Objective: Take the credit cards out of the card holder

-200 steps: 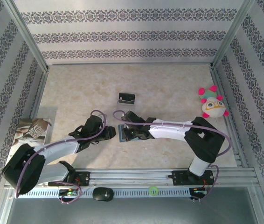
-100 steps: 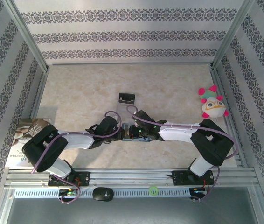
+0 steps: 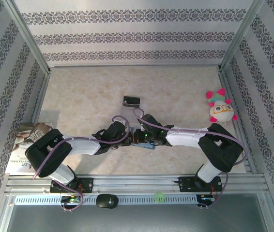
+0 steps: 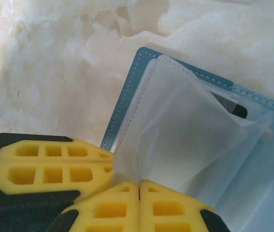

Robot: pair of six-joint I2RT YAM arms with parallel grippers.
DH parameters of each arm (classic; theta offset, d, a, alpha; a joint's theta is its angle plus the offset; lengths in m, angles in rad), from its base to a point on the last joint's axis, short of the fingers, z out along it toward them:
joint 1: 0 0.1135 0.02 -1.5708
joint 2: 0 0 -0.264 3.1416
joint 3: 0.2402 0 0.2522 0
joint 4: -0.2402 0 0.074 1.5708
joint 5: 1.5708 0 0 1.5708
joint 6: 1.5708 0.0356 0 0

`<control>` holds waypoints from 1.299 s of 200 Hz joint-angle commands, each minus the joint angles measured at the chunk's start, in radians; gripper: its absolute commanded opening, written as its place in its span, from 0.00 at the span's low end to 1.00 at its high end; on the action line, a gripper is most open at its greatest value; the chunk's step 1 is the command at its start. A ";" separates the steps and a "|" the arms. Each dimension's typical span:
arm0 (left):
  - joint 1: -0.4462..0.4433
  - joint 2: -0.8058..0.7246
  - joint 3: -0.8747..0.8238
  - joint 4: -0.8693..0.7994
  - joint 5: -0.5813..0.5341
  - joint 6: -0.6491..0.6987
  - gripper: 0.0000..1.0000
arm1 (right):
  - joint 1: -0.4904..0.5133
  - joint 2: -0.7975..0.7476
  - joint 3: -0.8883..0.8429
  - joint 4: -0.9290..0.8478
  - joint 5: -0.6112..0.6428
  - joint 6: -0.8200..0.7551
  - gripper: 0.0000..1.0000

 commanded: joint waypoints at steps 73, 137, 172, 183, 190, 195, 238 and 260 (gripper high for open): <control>-0.012 0.045 0.018 -0.160 -0.001 -0.041 0.00 | -0.032 -0.025 -0.010 -0.071 0.041 0.050 0.00; -0.015 0.046 -0.006 -0.147 0.036 -0.054 0.00 | -0.074 -0.135 -0.029 -0.335 0.130 0.085 0.08; -0.022 0.045 0.000 -0.144 0.038 -0.047 0.00 | -0.101 -0.284 -0.076 -0.467 0.202 0.068 0.27; -0.025 0.042 0.002 -0.143 0.038 -0.043 0.00 | -0.100 -0.335 -0.066 -0.487 0.206 0.018 0.32; -0.024 0.044 0.003 -0.139 0.037 -0.042 0.00 | -0.102 -0.358 -0.049 -0.498 0.187 -0.017 0.35; -0.024 0.045 0.003 -0.136 0.038 -0.043 0.00 | -0.101 -0.365 -0.032 -0.502 0.163 -0.041 0.35; -0.024 0.052 0.004 -0.124 0.043 -0.040 0.00 | -0.079 -0.197 0.132 -0.418 -0.039 -0.154 0.24; -0.024 0.045 0.002 -0.126 0.040 -0.040 0.00 | -0.082 -0.081 0.138 -0.378 -0.054 -0.133 0.19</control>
